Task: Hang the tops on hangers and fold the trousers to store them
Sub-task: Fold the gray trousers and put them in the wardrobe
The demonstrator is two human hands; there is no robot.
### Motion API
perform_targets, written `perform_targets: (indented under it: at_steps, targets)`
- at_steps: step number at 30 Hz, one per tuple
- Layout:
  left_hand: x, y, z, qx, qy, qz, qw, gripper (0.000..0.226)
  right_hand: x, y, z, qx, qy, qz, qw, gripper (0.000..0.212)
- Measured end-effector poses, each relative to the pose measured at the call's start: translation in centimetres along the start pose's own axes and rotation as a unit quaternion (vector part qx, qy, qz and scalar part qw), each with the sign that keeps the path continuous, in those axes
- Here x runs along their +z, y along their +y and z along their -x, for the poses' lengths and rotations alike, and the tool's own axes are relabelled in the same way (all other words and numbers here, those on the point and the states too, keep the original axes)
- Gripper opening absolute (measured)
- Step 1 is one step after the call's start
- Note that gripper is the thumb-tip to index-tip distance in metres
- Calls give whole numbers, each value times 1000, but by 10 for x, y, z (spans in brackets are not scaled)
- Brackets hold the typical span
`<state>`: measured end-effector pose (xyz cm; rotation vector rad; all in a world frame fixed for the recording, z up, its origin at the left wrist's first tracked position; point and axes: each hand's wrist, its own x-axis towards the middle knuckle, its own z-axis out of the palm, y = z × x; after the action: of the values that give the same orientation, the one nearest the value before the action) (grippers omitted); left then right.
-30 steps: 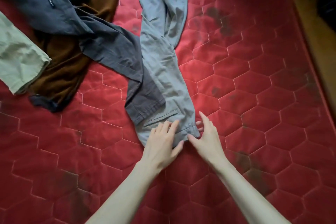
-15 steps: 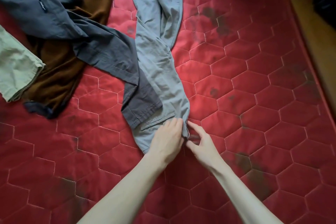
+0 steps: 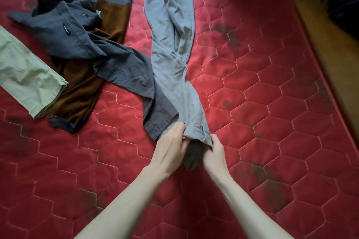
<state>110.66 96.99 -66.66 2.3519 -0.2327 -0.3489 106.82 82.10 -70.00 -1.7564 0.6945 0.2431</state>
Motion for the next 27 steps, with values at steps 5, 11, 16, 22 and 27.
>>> perform_targets:
  at_steps: [5,11,16,22,27]
  targets:
    - [-57,47,0,8,-84,-88,993,30,-57,-74,23,-67,79,22,994,28]
    - [-136,112,7,-97,-103,-208,968,25,-134,-171,56,-217,3,180,960,25]
    - [-223,167,-5,-160,-67,-294,940,28,-180,-259,67,-279,-116,319,898,12]
    - [-350,227,-15,-148,47,-364,918,34,-209,-364,101,-291,-248,490,783,43]
    - [-424,250,4,-118,144,-356,916,53,-217,-433,115,-295,-167,618,709,30]
